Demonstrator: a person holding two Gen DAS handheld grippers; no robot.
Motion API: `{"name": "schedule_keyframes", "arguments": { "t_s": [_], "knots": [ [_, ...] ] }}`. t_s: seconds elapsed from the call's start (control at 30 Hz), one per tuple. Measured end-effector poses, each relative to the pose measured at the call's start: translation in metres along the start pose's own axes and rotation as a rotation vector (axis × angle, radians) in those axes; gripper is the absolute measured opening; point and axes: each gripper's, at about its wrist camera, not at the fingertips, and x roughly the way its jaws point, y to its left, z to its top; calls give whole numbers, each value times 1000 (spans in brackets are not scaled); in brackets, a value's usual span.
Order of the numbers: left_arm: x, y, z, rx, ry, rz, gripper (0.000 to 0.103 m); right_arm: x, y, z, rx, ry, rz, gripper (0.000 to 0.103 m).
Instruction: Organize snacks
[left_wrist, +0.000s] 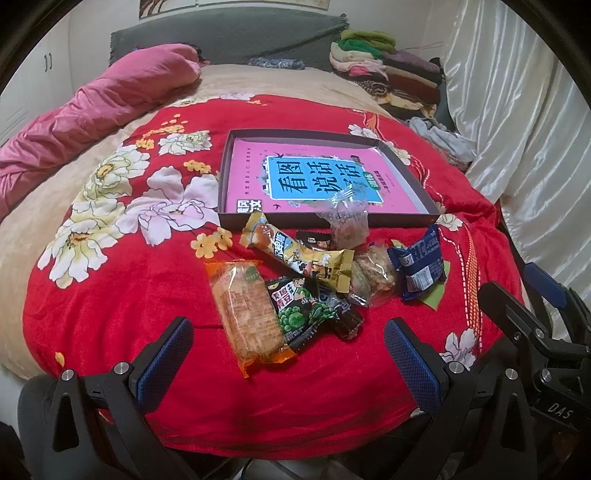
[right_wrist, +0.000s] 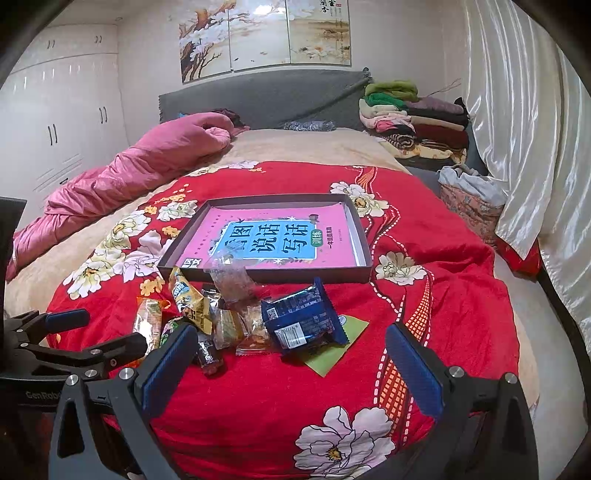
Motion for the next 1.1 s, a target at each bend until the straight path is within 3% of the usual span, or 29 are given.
{"name": "schedule_keyframes", "arguments": {
  "t_s": [0.6, 0.9, 1.1],
  "knots": [
    [8, 5, -4, -11, 30, 6, 103, 10, -3, 0, 15, 34, 3, 103],
    [20, 24, -5, -68, 73, 24, 103, 19, -6, -1, 27, 61, 2, 103],
    [31, 34, -6, -120, 114, -14, 103, 25, -7, -1, 31, 75, -3, 103]
  ]
}}
